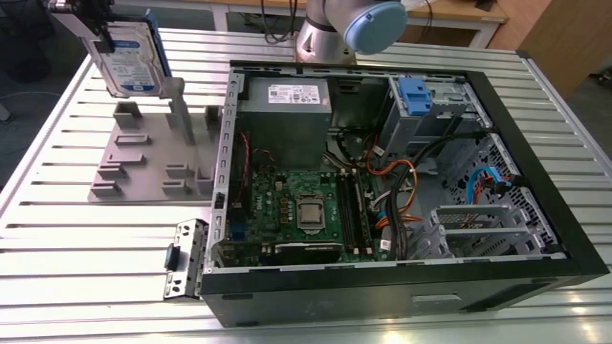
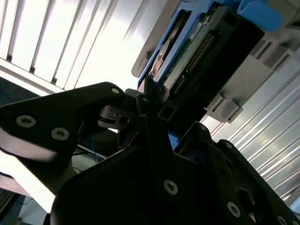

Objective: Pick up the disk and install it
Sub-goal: 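Pick up the disk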

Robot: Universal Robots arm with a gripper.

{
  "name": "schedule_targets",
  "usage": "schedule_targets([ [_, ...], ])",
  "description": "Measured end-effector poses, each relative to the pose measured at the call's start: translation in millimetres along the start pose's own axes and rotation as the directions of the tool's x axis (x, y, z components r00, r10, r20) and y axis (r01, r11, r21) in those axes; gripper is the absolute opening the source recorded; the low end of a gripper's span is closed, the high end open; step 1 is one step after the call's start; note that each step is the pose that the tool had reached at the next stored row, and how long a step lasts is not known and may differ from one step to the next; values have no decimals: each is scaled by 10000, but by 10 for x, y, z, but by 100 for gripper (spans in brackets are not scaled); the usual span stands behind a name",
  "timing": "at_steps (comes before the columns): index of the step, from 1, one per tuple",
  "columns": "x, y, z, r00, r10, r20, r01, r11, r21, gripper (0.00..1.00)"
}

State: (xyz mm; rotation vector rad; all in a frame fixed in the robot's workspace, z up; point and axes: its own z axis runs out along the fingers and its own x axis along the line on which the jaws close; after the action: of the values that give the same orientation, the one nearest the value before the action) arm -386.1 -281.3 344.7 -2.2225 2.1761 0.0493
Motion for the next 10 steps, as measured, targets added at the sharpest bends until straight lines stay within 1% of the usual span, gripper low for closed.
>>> schedule_targets([
  [10,-7,0,-157,10000,0,27,0,10000,1,36],
])
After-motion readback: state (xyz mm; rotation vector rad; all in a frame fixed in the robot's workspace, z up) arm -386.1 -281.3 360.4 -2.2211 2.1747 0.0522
